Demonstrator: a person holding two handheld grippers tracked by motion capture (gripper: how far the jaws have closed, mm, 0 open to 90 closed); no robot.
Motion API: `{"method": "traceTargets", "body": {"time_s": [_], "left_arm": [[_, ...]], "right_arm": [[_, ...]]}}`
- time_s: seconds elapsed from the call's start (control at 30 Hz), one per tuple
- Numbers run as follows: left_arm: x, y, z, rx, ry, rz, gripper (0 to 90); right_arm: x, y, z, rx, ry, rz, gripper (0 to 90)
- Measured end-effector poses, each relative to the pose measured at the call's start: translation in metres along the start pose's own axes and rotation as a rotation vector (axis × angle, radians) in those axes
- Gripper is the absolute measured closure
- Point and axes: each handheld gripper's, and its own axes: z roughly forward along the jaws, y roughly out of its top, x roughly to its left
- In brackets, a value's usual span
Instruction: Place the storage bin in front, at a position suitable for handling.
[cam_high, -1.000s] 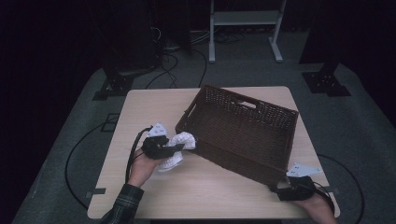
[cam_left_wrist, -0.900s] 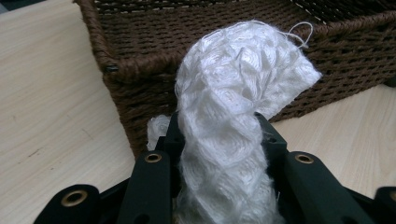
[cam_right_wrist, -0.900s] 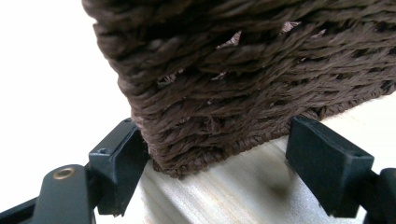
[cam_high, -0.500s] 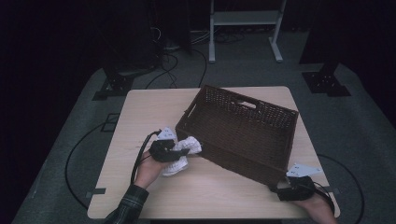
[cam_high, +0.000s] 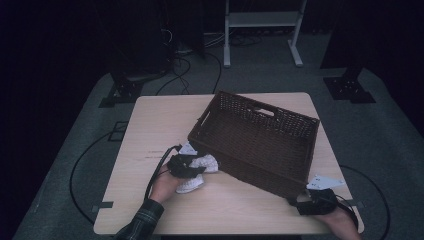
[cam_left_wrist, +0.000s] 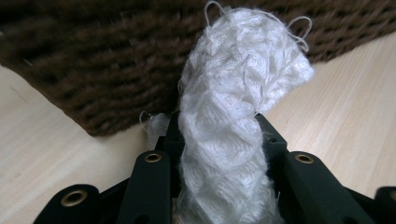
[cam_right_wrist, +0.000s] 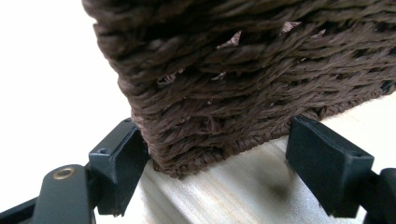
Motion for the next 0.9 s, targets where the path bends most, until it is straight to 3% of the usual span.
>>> {"method": "traceTargets", "body": {"time_s": [0.1,0.3,0.9], "left_arm": [[0.000,-0.002,0.005,0.021,-0.004,0.005,65.0],[0.000,-0.001,0.003,0.014,0.000,0.007,64.8],[-0.010,0.018,-0.032,-0.147,-0.037,0.002,64.9]], "right_arm": [[0.000,0.000,0.000,0.000,0.000,0.000,20.7],[0.000,0.000,0.000,0.000,0.000,0.000,20.7],[0.000,0.000,0.000,0.000,0.000,0.000,20.7]]}}
